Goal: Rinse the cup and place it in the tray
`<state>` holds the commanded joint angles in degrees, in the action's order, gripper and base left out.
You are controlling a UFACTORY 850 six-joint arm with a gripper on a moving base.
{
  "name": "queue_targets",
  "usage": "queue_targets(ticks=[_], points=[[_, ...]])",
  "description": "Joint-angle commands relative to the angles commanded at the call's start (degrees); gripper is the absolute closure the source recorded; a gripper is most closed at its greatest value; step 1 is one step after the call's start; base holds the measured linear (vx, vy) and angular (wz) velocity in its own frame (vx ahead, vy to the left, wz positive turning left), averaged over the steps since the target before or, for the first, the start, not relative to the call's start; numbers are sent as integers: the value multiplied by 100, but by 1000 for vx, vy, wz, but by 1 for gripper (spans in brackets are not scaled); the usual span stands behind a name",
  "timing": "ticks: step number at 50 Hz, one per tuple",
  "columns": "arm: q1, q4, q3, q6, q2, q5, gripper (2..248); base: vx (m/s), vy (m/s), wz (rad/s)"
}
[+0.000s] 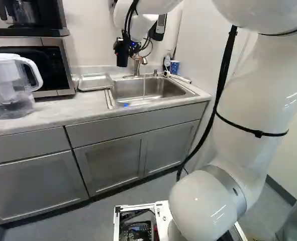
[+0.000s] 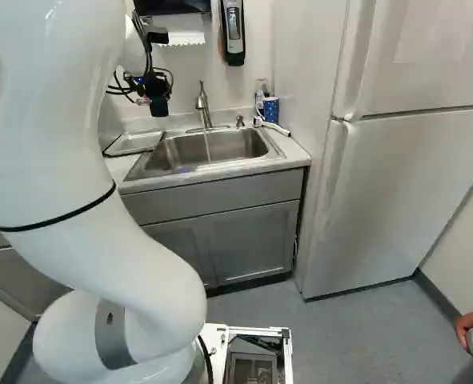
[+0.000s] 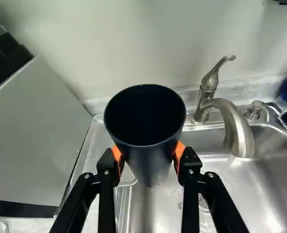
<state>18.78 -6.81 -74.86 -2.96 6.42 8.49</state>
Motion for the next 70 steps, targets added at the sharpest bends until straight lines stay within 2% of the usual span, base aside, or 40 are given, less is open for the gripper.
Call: queue_targets(ticks=[9, 24, 49, 70], points=[[42, 0, -62, 0, 58, -2, 129, 0, 0, 0], [246, 0, -237, 0, 221, -145, 129, 0, 0, 0], [597, 0, -493, 0, 558, -643, 129, 0, 0, 0], [606, 120, -366, 0, 671, -978, 129, 0, 0, 0]])
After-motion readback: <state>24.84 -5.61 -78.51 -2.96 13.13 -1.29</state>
